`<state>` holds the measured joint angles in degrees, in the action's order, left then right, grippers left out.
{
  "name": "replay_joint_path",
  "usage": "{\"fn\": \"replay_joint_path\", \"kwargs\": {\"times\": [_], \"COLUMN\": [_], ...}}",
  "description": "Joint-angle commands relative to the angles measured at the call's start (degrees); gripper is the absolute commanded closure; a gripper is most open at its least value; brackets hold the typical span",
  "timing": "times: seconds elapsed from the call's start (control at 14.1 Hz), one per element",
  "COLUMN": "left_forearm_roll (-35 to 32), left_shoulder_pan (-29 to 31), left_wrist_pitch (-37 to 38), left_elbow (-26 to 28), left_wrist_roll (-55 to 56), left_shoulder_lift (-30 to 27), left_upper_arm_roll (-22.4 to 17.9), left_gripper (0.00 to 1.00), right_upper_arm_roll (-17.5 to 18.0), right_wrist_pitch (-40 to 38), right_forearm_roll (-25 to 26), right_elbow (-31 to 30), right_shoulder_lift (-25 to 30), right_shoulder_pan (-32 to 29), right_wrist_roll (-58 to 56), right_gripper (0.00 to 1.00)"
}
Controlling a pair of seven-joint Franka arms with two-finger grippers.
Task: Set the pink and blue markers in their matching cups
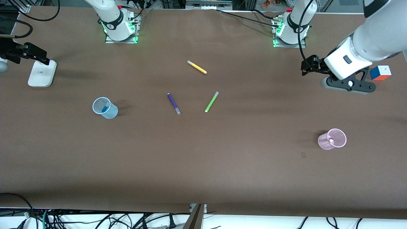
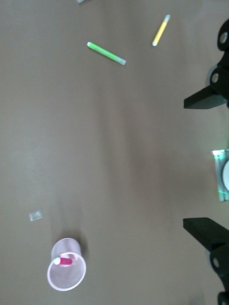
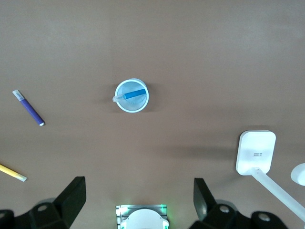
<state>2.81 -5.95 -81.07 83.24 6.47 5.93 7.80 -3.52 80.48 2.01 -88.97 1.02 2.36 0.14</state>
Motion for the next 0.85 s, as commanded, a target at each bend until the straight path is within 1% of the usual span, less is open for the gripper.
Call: {"fn": "replay_joint_path", "kwargs": {"times": [0.0, 0.21, 0.43, 0.5, 0.57, 0.78], "left_forearm_roll": [-1.1, -0.7, -1.1, -1.1, -1.2, -1.1], "left_shoulder_pan": [0.7, 3.6, 3.8, 4.0, 4.0, 4.4], "left_wrist_pitch": [-5.8, -6.2, -6.2, -5.9, -5.7, -5.7], "left_elbow": [11.9, 11.8, 10.5, 9.5, 9.1, 9.2], "left_wrist_roll": [-1.5, -1.5, -1.4, -1.5, -1.5, -1.8], "left_shoulder_lift": [-8.7, -9.4, -8.5, -6.9, -6.6, -6.4], "left_upper_arm_roll": [0.0, -0.2, -0.5, -0.4, -0.3, -0.5], "left_gripper": [0.0, 0.0, 0.0, 0.0, 0.0, 0.0], "right_upper_arm_roll": [0.1, 0.1, 0.1, 0.1, 0.1, 0.0], "right_wrist_pitch": [-0.8, -0.8, -0.8, -0.8, -0.8, -0.8], "right_forearm_roll": [-0.5, -0.5, -0.5, -0.6, -0.6, -0.6], "right_elbow": [1.7, 1.7, 1.7, 1.7, 1.7, 1.7], "right_shoulder_lift": [-0.8, -0.8, -0.8, -0.8, -0.8, -0.8], "right_shoulder_pan": [-0.5, -0.7, -0.8, -0.8, -0.9, -0.8], "right_wrist_roll": [0.0, 0.0, 0.0, 0.0, 0.0, 0.1], "right_gripper": [0.0, 0.0, 0.0, 0.0, 0.0, 0.0]}}
